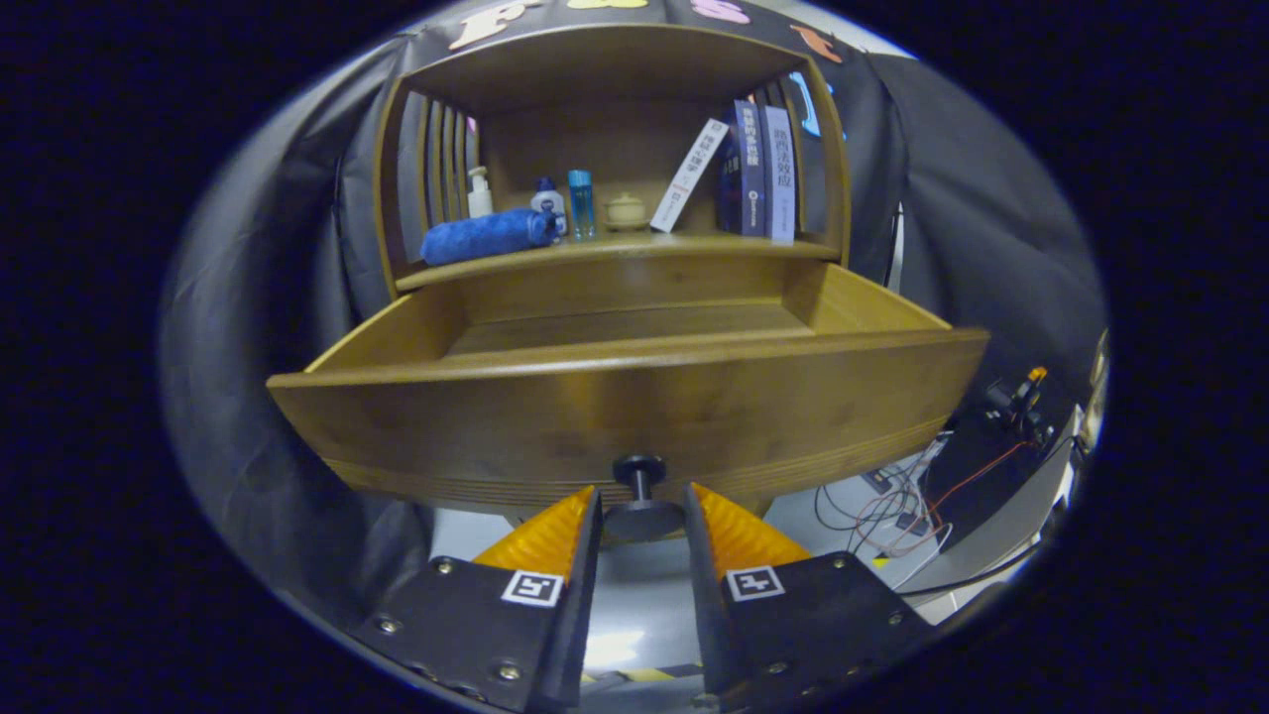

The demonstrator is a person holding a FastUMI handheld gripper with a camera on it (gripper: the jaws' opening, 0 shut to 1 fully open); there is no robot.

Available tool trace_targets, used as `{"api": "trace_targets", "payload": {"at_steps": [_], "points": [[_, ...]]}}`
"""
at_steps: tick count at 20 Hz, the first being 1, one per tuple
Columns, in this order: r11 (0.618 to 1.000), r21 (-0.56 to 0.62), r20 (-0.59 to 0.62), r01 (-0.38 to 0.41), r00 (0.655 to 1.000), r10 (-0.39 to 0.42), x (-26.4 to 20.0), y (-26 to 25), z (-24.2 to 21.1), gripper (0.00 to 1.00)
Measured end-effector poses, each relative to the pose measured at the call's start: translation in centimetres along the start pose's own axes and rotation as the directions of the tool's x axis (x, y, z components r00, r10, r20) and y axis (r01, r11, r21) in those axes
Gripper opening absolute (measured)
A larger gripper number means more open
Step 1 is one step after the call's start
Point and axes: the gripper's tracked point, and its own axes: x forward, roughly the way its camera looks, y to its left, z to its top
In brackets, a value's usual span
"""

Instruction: Pull open the drawer, take out the items inside it, and place them on the countertop above the cabinet.

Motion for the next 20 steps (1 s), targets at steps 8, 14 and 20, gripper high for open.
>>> {"api": "trace_targets", "payload": {"at_steps": [8,14,20], "points": [[0.998,0.044,0.101,0.043,0.994,-0.047,-0.5,0.6,10.8,0.53],[0.994,0.071,-0.073,0.082,0.994,-0.076,5.9,0.9,13.4,0.76],[0.987,0.025,-0.373,0.156,0.918,-0.136,11.8,0.7,10.3,0.76]]}}
